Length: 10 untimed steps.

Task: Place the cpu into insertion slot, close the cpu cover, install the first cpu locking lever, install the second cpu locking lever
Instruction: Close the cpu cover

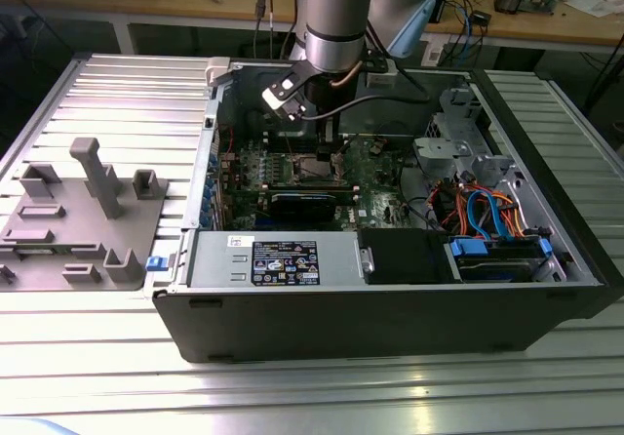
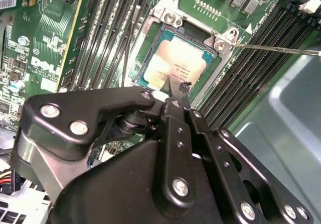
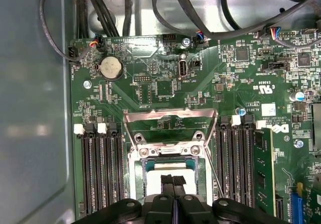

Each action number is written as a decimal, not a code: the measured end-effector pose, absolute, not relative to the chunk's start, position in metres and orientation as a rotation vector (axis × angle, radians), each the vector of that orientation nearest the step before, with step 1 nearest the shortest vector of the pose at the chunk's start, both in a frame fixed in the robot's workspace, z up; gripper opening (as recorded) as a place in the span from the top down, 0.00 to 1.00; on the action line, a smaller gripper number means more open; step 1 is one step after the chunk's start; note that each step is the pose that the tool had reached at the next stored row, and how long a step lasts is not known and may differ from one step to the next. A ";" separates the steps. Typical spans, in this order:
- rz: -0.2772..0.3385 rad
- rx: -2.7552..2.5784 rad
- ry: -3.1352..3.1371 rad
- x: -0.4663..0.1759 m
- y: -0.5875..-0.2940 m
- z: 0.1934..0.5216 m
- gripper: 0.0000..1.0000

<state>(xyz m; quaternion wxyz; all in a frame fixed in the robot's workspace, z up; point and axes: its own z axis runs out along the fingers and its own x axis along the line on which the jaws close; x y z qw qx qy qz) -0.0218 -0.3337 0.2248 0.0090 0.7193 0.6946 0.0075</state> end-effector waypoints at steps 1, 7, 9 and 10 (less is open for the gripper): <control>0.023 2.246 2.171 -0.022 -0.334 0.226 0.89; 0.023 2.246 2.171 -0.022 -0.334 0.237 0.89; 0.023 2.246 2.171 -0.022 -0.334 0.240 0.89; 0.024 2.246 2.171 -0.022 -0.334 0.240 0.89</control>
